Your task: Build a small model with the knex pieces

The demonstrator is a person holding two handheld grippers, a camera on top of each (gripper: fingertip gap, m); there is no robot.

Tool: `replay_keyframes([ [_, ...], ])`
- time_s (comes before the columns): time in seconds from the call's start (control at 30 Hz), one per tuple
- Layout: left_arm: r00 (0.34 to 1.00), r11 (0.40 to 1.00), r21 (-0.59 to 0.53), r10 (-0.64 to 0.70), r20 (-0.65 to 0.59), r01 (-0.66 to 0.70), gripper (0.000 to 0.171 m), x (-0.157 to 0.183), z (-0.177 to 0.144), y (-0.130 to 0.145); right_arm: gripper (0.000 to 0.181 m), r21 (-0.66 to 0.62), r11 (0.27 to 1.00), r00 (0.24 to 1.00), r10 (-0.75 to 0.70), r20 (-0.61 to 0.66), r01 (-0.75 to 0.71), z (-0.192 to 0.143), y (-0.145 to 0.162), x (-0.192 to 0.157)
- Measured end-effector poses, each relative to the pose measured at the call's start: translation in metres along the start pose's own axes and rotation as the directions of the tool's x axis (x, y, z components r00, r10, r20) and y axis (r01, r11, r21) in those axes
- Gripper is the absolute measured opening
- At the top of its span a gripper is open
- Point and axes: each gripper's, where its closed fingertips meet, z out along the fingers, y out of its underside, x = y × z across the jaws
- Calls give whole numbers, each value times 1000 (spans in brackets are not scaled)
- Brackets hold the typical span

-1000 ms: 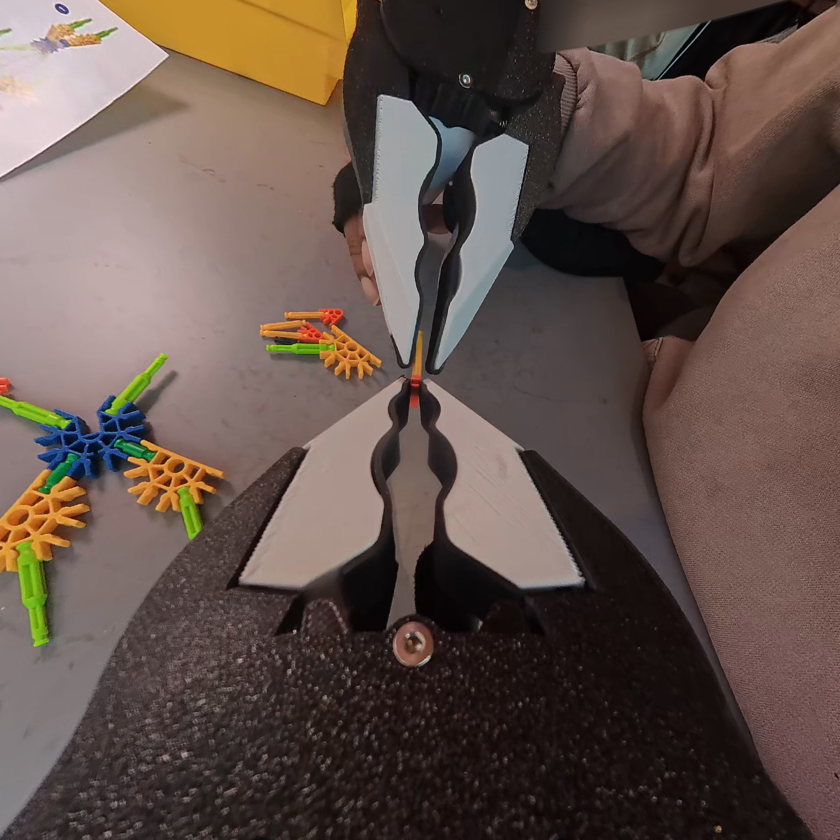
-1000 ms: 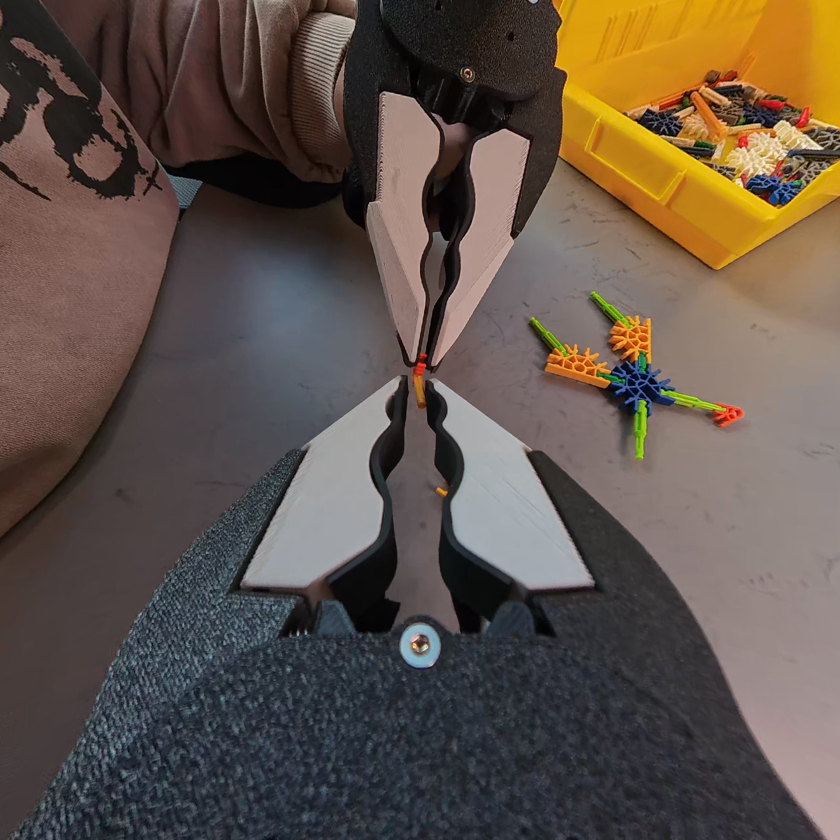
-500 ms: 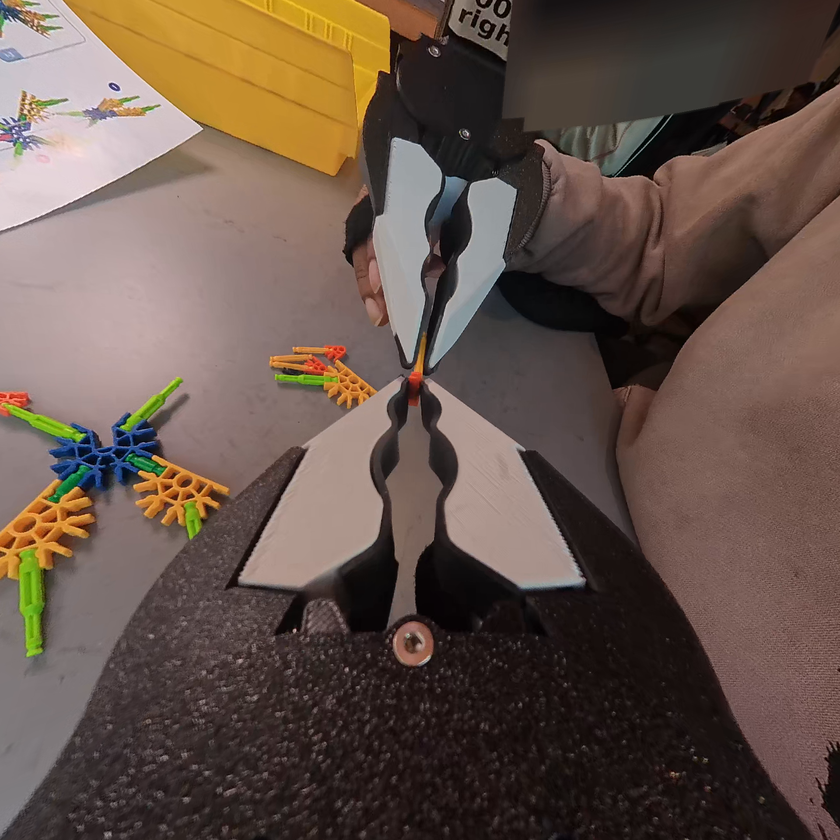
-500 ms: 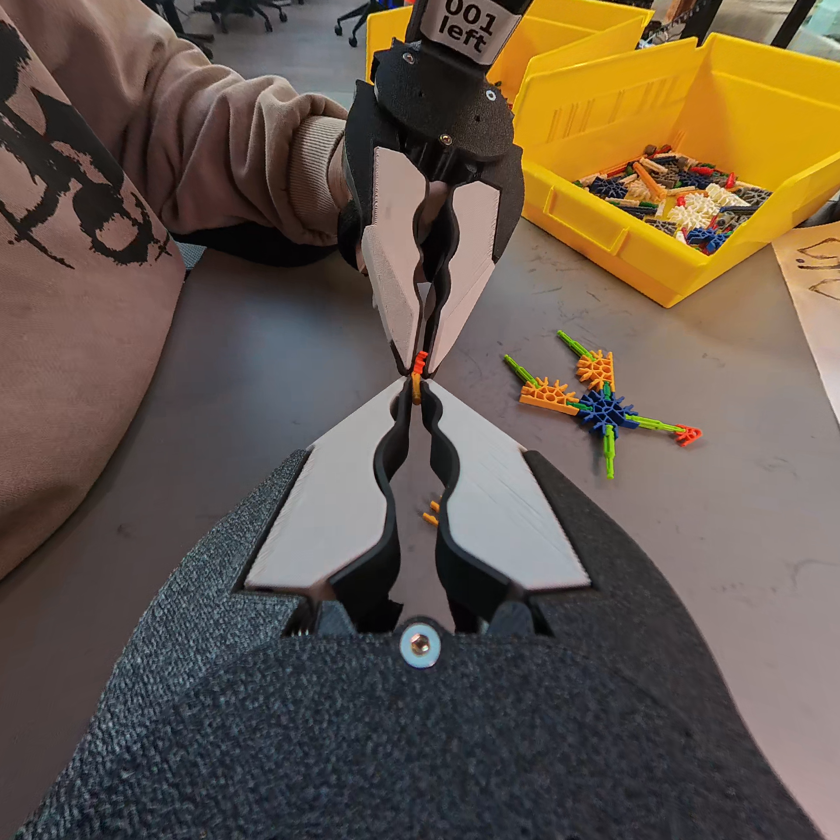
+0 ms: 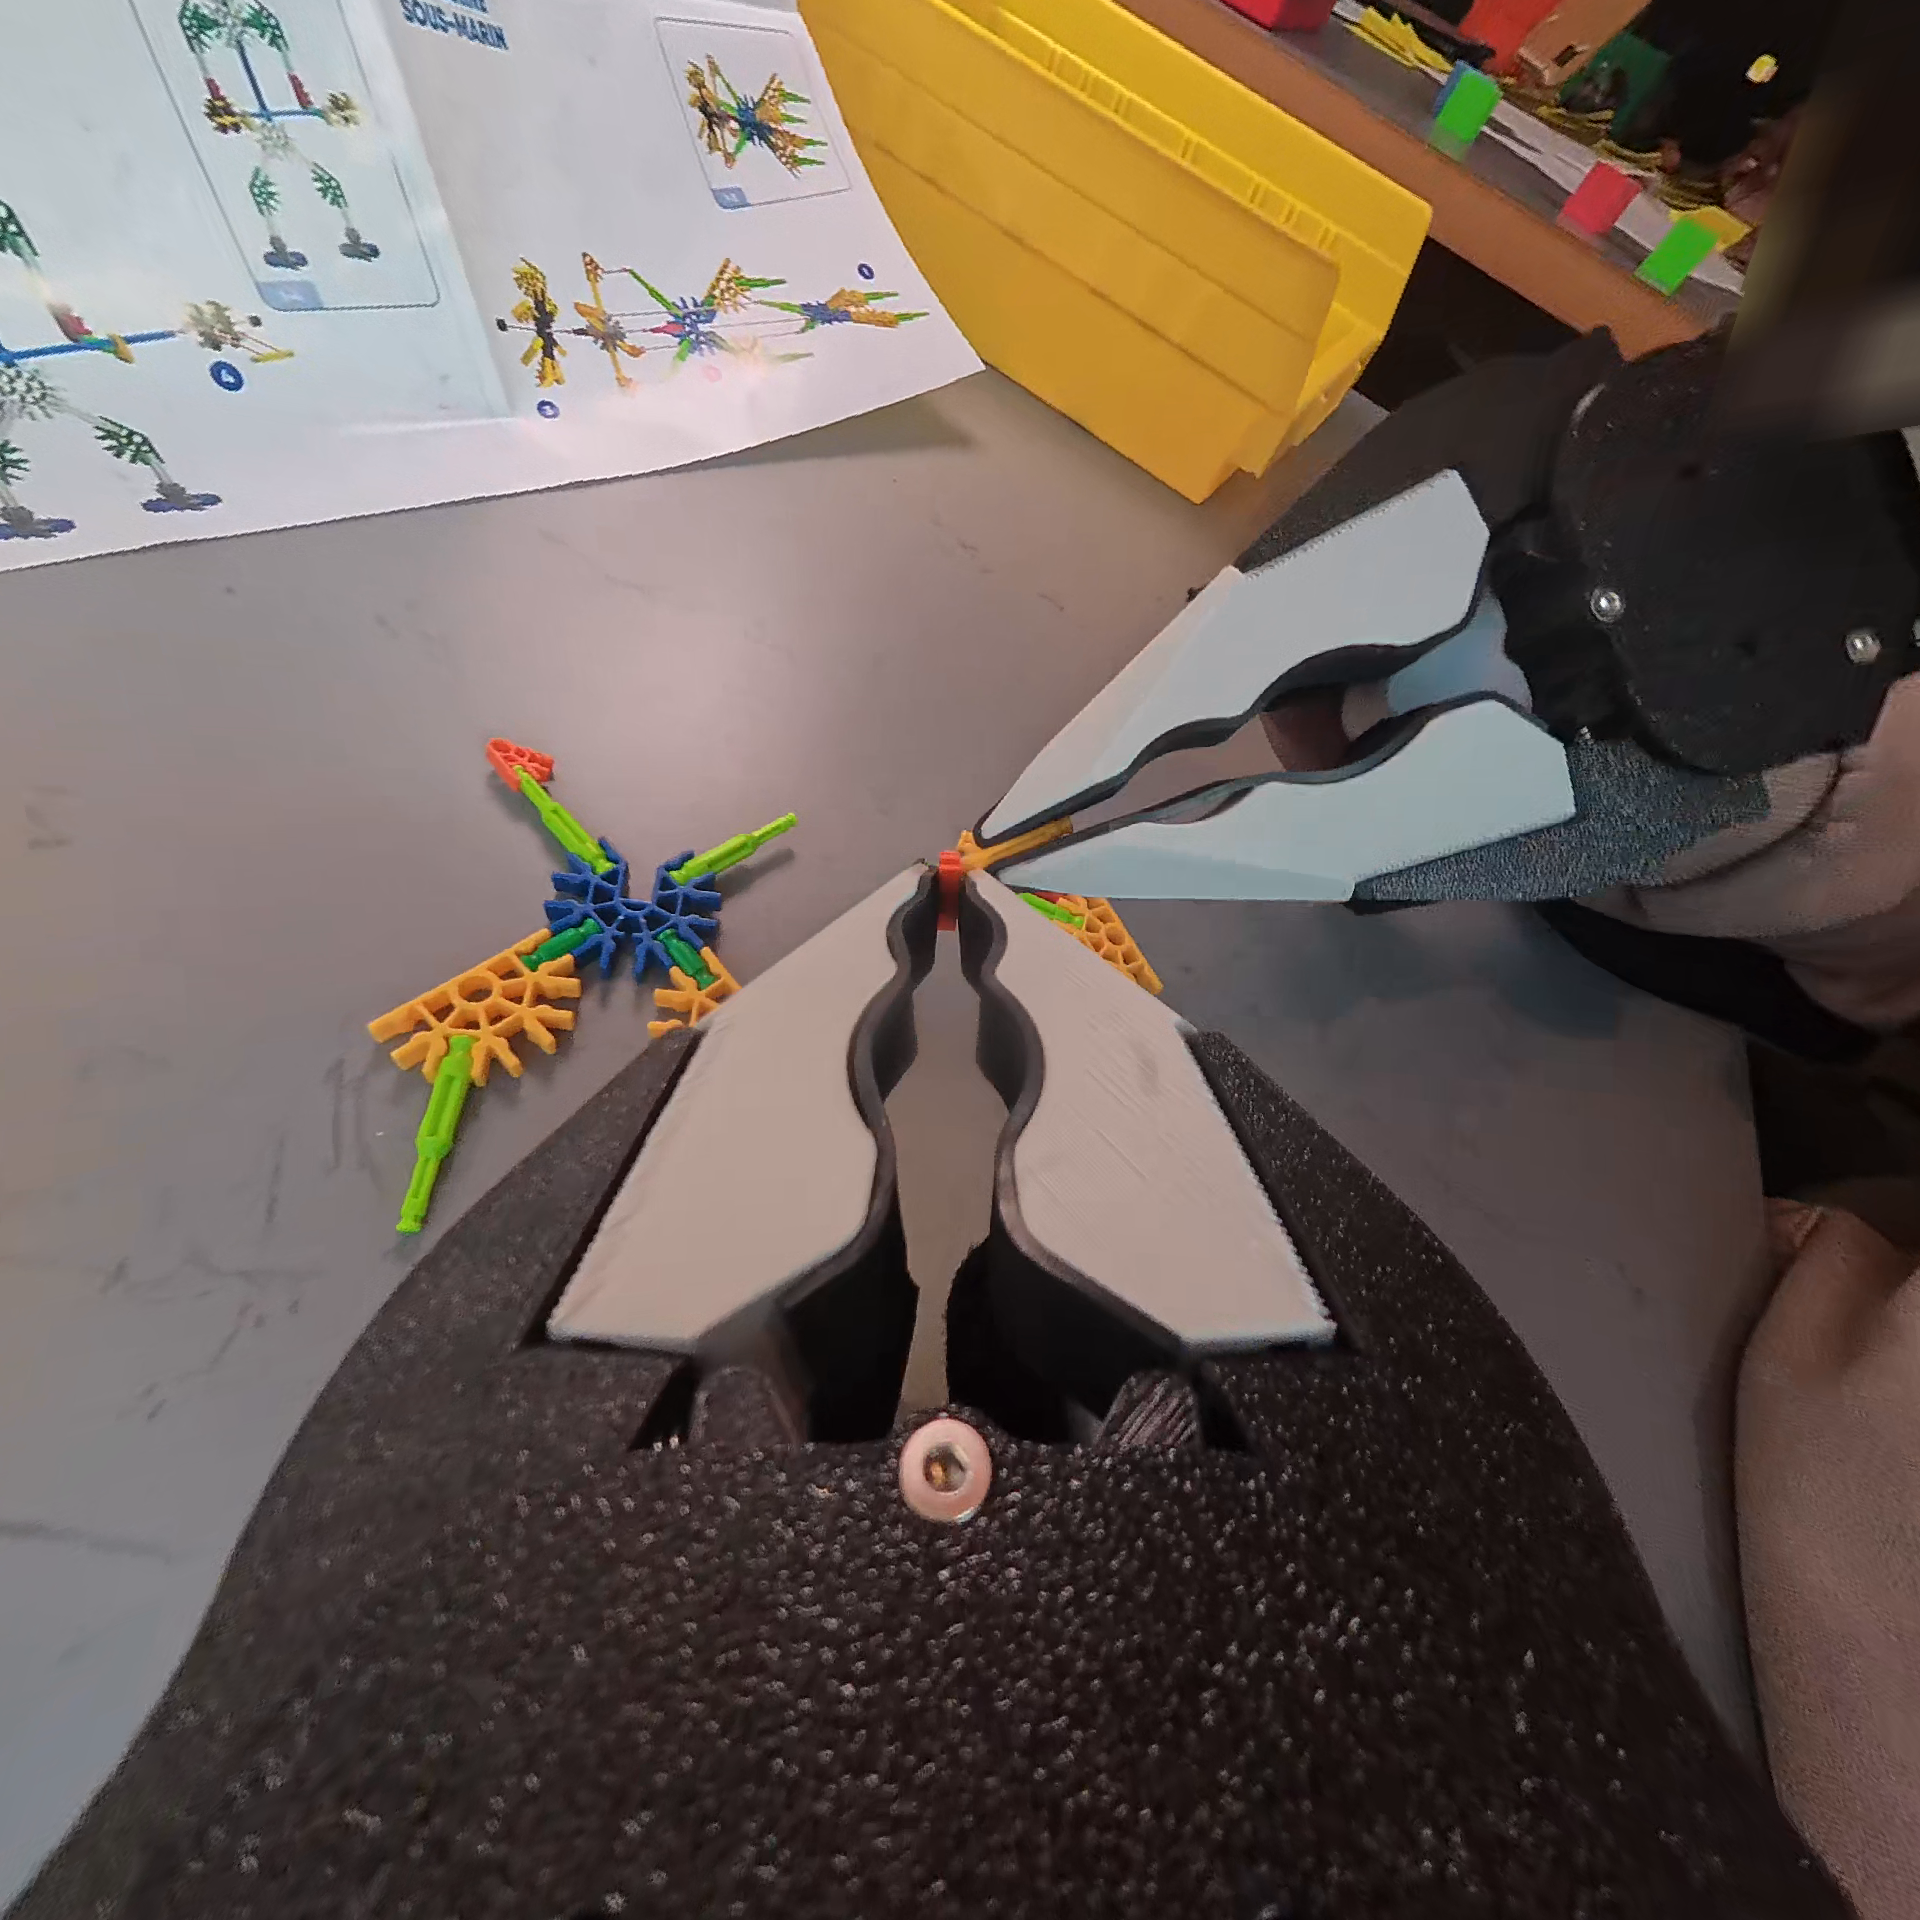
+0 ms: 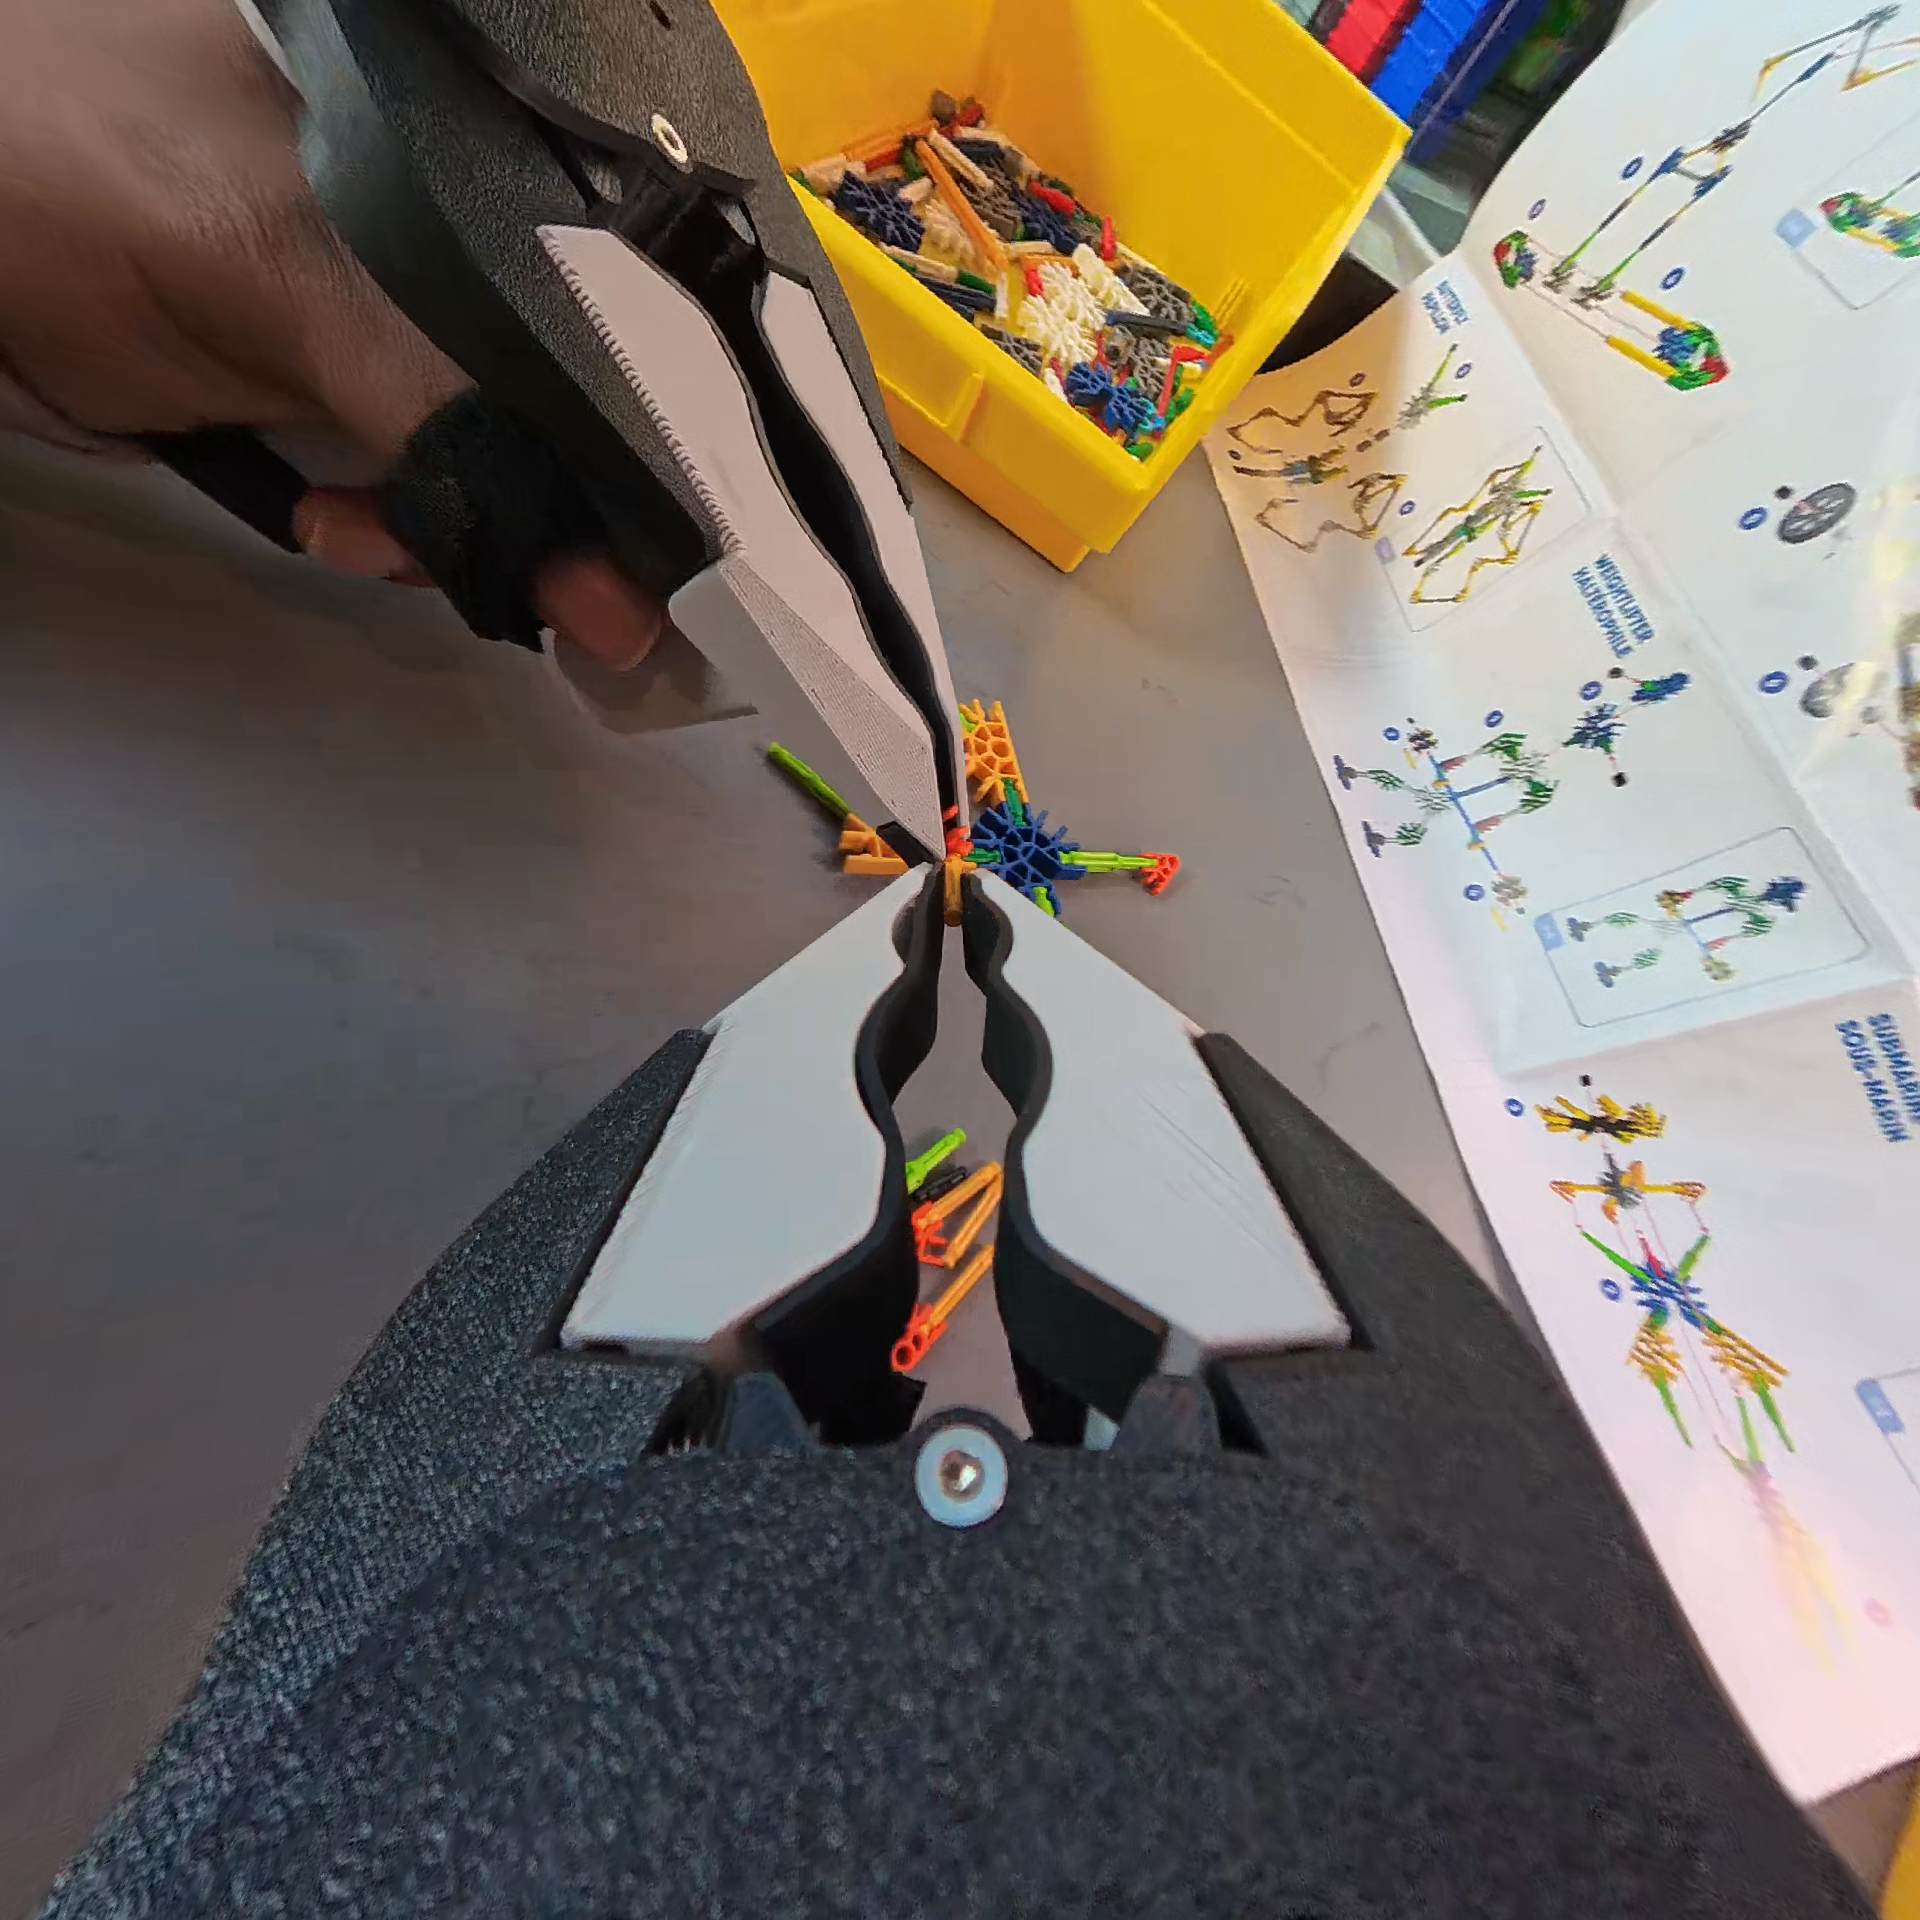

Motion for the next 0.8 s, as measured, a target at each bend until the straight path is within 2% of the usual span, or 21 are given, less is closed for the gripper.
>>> replay_keyframes([
  [0.17, 990, 990, 34, -140, 34, 139, 2, -16, 10, -6, 0, -122, 978, 960, -193, -201, 170, 10, 5, 15],
  [0.3, 940, 935, 100, -336, -56, 340, 3, -26, 13, -17, 0, -147, 960, 922, -272, -277, 239, 16, 3, 30],
  [0.4, 917, 911, 130, -373, -144, 391, 3, -26, 7, -22, 0, -66, 979, 948, -201, -247, 191, 14, -3, 31],
  [0.47, 922, 914, 175, -333, -196, 367, 3, -23, -3, -30, 0, 48, 998, 981, -36, -193, 46, 7, -8, 37],
  [0.53, 936, 922, 203, -292, -199, 331, 3, -25, -13, -35, 0, 182, 981, 986, 98, -138, -72, -8, -16, 52],
  [0.6, 946, 923, 243, -251, -205, 298, 3, -23, -23, -42, 0, 242, 963, 965, 171, -197, -121, -29, -13, 86],
  [0.67, 958, 932, 251, -218, -186, 261, 3, -22, -27, -43, 0, 259, 960, 923, 195, -333, -110, -61, -5, 134],
  [0.8, 974, 941, 266, -174, -146, 208, 3, -22, -29, -46, 1, 267, 951, 740, 293, -605, -158, -158, 29, 235],
])
